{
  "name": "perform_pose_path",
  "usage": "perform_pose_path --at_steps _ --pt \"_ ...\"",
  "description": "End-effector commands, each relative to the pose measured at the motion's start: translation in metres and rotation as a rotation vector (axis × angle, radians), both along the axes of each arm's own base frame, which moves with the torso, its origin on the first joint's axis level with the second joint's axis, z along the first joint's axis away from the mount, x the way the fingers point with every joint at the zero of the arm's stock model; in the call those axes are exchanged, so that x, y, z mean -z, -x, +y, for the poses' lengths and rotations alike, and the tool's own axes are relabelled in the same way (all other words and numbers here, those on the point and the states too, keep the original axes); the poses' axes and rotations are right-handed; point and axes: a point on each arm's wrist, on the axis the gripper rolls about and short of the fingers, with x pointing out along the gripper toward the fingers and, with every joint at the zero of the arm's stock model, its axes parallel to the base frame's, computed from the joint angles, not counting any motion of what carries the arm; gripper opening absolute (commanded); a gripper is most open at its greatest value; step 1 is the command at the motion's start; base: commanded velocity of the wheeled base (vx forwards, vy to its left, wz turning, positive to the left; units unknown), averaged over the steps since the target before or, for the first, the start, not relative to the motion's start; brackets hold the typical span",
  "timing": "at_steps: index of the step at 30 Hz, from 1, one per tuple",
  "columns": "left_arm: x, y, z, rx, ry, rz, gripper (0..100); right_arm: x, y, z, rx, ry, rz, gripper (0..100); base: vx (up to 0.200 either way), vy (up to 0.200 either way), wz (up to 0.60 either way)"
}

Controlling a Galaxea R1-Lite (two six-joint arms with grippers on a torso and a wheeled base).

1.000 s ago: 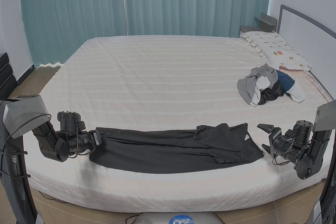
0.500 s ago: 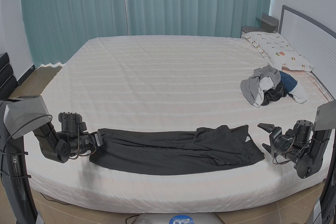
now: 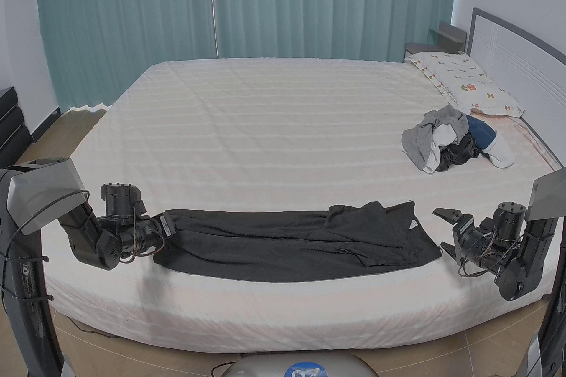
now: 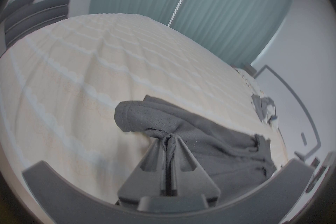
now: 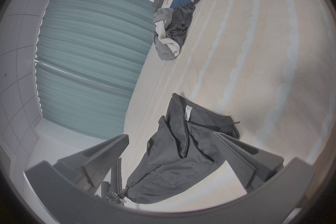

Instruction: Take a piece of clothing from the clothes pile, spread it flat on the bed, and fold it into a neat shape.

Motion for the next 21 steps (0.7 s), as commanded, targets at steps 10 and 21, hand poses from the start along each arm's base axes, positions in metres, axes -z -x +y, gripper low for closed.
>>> perform_pose_path --at_steps 10,21 --pt "-0.015 -0.002 -0.032 0.011 0.018 -0.04 0 0.001 -0.004 -0.001 0.002 -0.001 -0.013 100 0.0 -0.16 0.0" --pt "-0.04 0.009 -0.049 0.042 0.02 -0.026 0 0.016 -0.008 -0.004 0.012 -0.004 0.028 100 0.0 -0.2 0.0"
